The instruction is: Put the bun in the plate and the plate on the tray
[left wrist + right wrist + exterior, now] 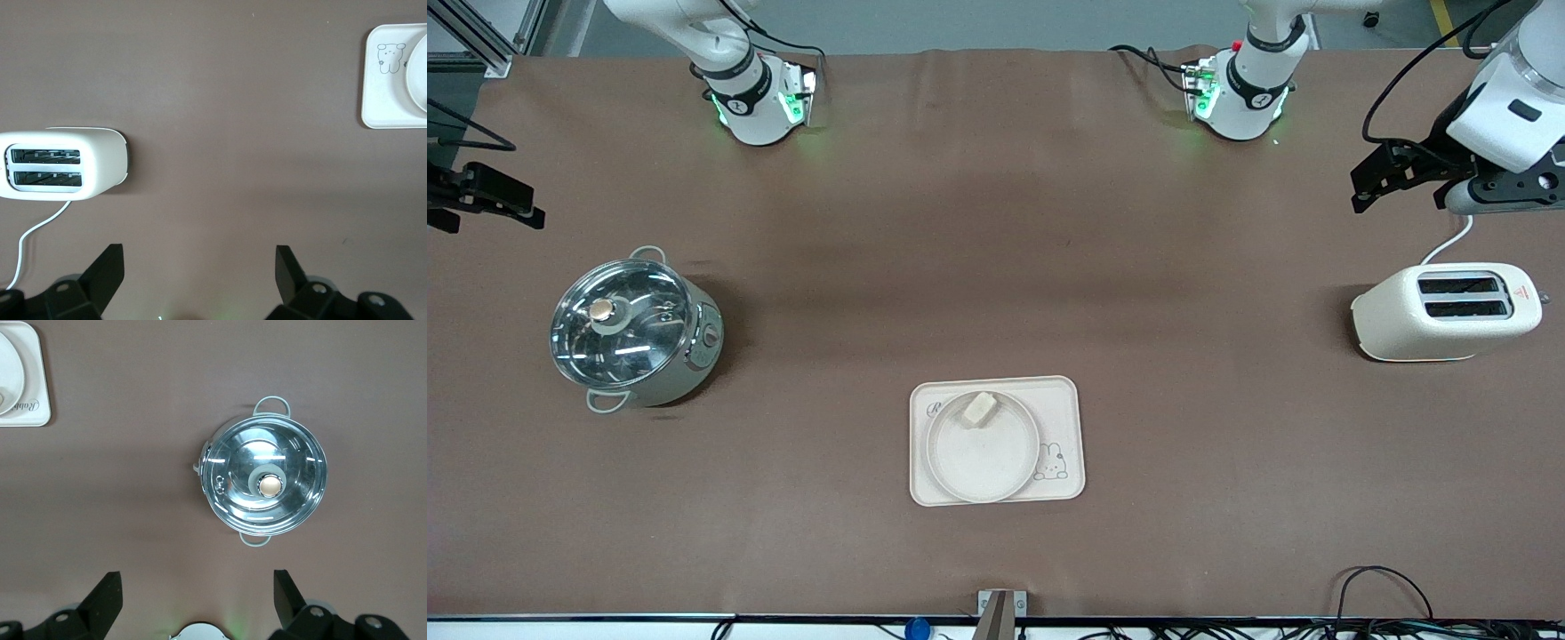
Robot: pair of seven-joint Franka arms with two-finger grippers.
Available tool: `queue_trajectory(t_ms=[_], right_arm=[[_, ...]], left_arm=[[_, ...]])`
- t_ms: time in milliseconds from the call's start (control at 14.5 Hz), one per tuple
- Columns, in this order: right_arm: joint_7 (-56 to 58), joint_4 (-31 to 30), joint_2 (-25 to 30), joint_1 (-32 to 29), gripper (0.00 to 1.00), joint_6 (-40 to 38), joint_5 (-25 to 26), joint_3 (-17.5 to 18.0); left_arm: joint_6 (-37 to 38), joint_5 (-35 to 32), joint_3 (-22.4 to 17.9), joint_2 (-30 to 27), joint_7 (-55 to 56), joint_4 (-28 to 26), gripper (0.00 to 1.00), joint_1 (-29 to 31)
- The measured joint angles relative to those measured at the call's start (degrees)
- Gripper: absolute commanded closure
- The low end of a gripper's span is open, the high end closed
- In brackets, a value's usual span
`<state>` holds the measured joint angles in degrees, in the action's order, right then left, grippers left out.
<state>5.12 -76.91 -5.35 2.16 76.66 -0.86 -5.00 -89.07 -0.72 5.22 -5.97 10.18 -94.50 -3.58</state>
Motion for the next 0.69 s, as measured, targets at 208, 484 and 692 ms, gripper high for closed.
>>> queue_trajectory(t_ms=[208, 484, 692], right_arm=[[0.0, -7.6, 4.5, -4.6, 0.0, 4.5, 0.1, 3.5], [0.1, -9.1, 6.8, -6.8, 0.0, 5.1, 0.2, 3.8], [0.1, -9.1, 7.0, -7.1, 0.0, 5.1, 0.2, 4.0]], left_arm=[[0.0, 0.0, 0.0, 0.0, 0.0, 0.5, 0.0, 0.0], [0.4, 0.0, 0.0, 0.0, -0.3, 1.1, 0.0, 0.0], [0.9, 0.0, 0.0, 0.0, -0.4, 1.4, 0.0, 0.0]])
